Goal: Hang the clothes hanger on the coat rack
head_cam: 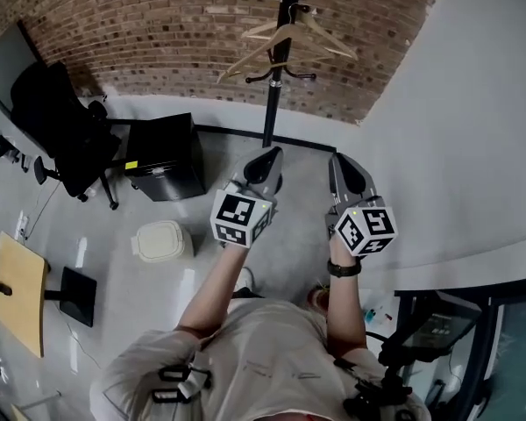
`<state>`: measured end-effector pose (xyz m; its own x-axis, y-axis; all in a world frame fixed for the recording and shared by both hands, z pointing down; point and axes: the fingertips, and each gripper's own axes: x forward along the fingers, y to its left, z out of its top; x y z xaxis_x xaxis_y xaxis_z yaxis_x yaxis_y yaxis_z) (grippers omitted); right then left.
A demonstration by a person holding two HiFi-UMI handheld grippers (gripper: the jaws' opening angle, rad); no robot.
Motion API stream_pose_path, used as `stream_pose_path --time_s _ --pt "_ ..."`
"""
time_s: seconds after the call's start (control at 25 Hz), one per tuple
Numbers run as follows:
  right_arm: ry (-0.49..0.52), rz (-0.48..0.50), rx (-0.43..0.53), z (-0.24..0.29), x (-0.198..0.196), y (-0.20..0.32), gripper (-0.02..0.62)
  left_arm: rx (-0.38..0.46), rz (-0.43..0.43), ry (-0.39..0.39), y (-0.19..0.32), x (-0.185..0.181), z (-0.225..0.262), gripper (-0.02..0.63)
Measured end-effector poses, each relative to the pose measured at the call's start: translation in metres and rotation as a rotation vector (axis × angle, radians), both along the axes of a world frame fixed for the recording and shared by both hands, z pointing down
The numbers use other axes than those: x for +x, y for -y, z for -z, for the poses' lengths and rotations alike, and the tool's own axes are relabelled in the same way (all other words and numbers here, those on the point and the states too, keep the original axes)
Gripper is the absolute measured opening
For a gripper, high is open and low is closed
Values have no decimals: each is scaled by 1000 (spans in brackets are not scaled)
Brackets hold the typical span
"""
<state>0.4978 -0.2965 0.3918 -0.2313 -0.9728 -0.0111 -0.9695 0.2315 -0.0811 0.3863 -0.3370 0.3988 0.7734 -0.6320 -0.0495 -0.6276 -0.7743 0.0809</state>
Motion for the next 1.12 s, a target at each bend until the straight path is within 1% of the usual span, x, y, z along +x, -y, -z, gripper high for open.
stream_pose_path --time_s 0.08,0.2,0.28,0.32,0.4,0.48,0.6,0.72,0.88,1.0,1.12 --pt "4 9 3 11 3 -23 5 13 15 -9 -21 7 12 2" --pt "-2 -7 -7 23 24 -56 5 59 31 -20 -62 23 34 2" --pt "-5 -26 -7 18 37 -77 5 77 43 -4 -89 29 31 2" --pt "-6 -28 -10 11 40 -86 5 71 54 10 -101 30 24 2" --pt "2 -2 -33 -6 35 -99 5 30 79 40 -118 26 6 2" --pt "21 45 -59 -21 22 -104 5 -5 100 63 -125 19 -6 2" --pt "4 79 -46 -27 8 -111 5 5 125 69 -130 11 -12 2" --pt "-26 73 -11 -10 6 -109 5 40 124 62 -127 12 3 2" --pt "-32 43 -2 16 6 -107 5 61 92 60 -124 14 27 2" --pt "-35 31 3 18 -7 -111 5 78 82 67 -129 2 28 2" --pt "-27 44 -2 13 -26 -117 5 73 58 64 -139 -9 21 2"
